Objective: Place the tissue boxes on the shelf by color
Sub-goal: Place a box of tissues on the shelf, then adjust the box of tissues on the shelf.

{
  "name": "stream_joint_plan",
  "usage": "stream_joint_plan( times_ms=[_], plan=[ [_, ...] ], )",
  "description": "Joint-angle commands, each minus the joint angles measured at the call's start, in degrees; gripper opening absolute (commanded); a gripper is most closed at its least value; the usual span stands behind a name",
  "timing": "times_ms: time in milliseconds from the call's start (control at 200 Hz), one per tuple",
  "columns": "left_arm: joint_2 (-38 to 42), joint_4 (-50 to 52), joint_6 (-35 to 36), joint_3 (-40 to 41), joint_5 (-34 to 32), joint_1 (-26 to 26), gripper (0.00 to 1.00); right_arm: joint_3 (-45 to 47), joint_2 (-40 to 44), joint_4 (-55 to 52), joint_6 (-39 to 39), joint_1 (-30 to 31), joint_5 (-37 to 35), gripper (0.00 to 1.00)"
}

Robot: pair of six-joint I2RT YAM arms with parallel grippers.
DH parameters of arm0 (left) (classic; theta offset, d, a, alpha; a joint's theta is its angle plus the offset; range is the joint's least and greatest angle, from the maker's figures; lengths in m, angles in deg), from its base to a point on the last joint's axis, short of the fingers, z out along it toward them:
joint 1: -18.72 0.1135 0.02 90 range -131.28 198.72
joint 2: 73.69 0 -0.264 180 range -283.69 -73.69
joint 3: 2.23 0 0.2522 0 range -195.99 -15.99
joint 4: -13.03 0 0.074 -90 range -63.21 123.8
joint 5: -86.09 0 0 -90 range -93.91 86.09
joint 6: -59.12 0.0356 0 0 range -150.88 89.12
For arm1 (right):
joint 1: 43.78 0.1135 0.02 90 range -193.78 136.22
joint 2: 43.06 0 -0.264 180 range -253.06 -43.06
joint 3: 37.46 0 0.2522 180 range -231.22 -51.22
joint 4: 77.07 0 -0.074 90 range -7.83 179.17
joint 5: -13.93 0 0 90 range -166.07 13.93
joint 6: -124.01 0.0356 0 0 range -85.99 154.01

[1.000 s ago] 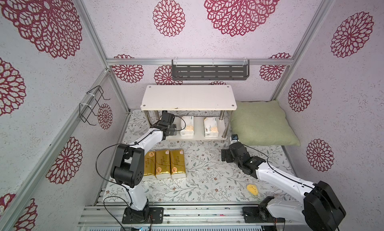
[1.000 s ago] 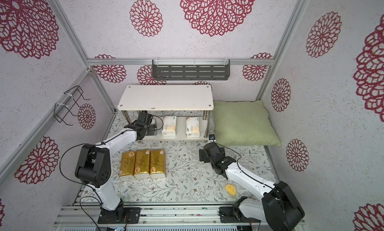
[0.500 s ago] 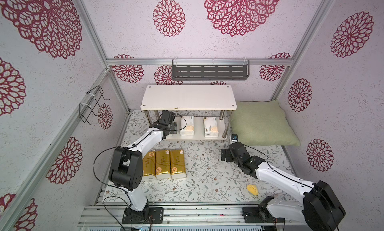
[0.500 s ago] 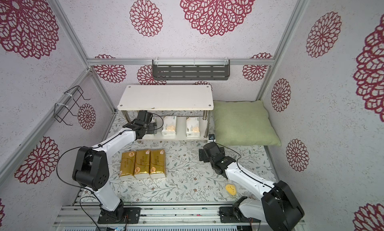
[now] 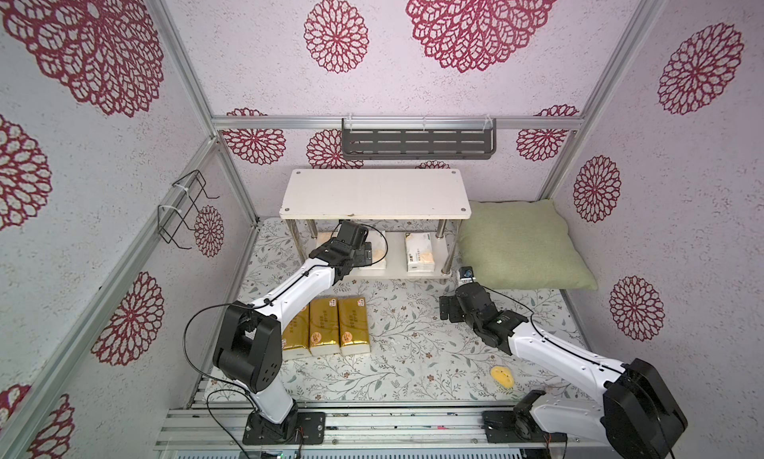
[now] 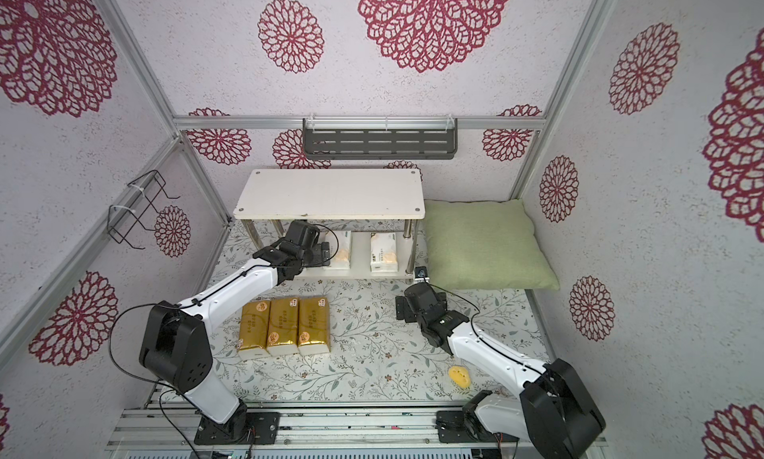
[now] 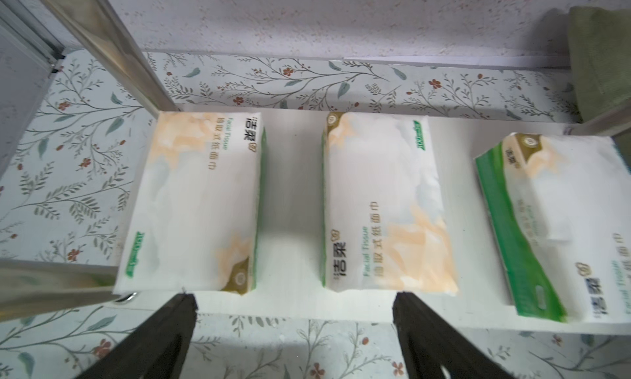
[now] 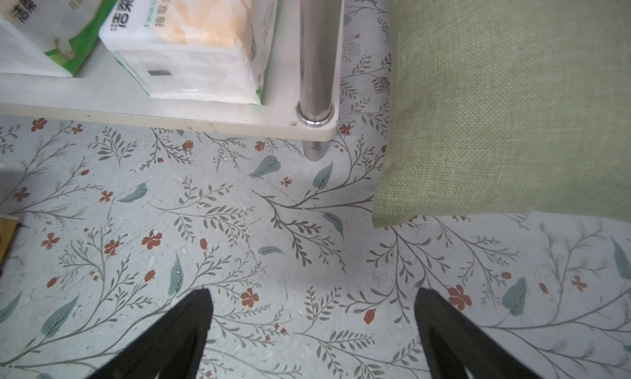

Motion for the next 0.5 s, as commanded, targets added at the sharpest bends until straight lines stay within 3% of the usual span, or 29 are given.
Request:
stream_joint_plan(
  times_ms=[0, 490],
  plan=[
    [-3.04, -1.81, -2.35, -4.37, 0.62, -1.30, 0.98, -0.83, 1.09, 0.06, -0.25, 0.35, -0.30, 0.99],
    [-14.28, 1.47, -0.68, -15.55, 2.78, -1.32, 0.98, 0.58, 3.73, -1.41, -0.07, 0.34, -1.85, 0.99]
  ],
)
